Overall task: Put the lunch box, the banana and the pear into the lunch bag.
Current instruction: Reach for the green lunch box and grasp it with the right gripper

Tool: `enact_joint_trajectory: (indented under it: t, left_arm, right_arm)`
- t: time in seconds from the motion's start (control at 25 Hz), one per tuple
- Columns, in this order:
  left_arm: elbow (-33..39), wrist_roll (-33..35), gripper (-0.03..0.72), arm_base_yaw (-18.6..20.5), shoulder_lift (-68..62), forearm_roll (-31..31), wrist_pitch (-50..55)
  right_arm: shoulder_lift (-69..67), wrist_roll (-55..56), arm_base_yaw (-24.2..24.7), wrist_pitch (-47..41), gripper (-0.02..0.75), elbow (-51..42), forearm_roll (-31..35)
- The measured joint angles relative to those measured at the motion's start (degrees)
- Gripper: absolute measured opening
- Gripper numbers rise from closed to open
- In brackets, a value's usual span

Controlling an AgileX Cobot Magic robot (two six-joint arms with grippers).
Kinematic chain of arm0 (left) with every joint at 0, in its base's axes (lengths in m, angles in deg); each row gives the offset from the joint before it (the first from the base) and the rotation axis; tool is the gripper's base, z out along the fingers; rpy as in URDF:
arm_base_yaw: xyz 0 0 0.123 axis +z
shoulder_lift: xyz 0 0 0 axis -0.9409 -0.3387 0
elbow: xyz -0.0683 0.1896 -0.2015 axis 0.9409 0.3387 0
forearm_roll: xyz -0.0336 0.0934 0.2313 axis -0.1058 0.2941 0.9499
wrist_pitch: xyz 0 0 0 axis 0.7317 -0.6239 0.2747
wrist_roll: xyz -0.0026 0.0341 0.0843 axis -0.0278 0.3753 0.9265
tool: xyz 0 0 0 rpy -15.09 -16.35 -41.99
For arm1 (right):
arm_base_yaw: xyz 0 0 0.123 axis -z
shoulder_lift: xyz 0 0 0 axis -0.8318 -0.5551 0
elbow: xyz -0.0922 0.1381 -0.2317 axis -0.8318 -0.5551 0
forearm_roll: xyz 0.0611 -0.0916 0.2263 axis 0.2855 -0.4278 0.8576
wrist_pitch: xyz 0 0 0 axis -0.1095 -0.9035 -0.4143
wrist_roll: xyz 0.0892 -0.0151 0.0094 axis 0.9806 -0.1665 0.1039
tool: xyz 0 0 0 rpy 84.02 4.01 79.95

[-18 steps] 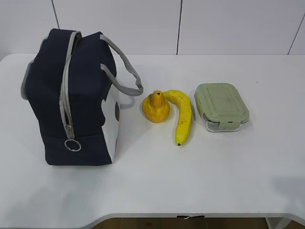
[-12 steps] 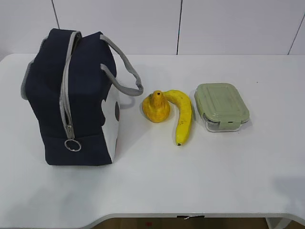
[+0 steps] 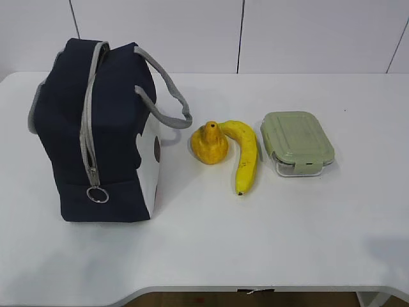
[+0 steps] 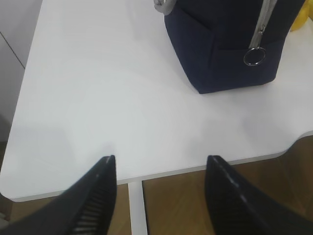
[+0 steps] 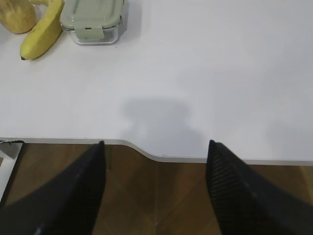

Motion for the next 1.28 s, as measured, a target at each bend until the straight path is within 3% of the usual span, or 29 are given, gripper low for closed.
enact_joint_trajectory:
  t: [0.56, 0.88, 1.28]
  left_arm:
    - [0.00, 0.00, 0.434, 0.00, 0.00, 0.00, 0.00]
    - [0.00, 0.00, 0.434, 0.00, 0.00, 0.00, 0.00]
    - [0.00, 0.00, 0.434, 0.00, 0.00, 0.00, 0.00]
  right_arm:
    - [-1.10, 1.37, 0.00, 0.00, 0.511, 5.00, 0.96]
    - [-15.83, 2.09, 0.00, 3.25, 0.511, 9.04, 1.98]
    - [-38.01, 2.69, 0.00, 11.31, 0.511, 12.33, 8.17]
